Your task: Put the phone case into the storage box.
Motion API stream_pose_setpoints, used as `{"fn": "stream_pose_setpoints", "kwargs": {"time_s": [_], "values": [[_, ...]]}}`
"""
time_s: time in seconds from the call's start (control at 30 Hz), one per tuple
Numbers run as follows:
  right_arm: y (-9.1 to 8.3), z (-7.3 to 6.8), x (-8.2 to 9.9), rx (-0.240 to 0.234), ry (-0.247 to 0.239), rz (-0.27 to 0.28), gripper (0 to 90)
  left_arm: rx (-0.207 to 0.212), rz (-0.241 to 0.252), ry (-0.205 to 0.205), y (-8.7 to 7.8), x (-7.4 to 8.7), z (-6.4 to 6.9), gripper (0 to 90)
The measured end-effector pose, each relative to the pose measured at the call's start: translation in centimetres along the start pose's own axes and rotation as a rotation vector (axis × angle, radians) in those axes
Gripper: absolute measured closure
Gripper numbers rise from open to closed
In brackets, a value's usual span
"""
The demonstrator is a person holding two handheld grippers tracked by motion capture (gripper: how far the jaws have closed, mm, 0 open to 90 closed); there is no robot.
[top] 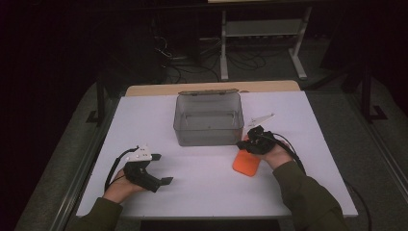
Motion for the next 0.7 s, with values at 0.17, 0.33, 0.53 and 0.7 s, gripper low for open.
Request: {"fn": "stream_pose_setpoints", "kwargs": {"time_s": [0.17,0.33,0.53,0.7], "values": [[1.1,-1.2,0.3,-0.029,-0.025,-0.040,88.7,0.000,-0.001,0.000,0.0,0.0,0.0,0.0],[1.8,-2.1,0.6,-0.050,-0.046,-0.073,88.7,0.000,-0.002,0.001,0.0,0.0,0.0,0.0],[2.4,-2.8,0.9,-0.065,-0.060,-0.105,88.7,0.001,-0.003,0.004,0.0,0.0,0.1,0.0],[2.7,-3.1,1.2,-0.075,-0.071,-0.128,88.8,0.002,-0.004,0.006,0.0,0.1,0.1,0.0]]}}
Point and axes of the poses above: each handheld gripper's, and its own axes: y roughly forward along the jaws, x roughly out of its underside, z roughly to its right, the point moved 8 cm from there along y, roughly forward along the jaws, and after that the axes turned 7 degrees about z, right-handed, at the moved point
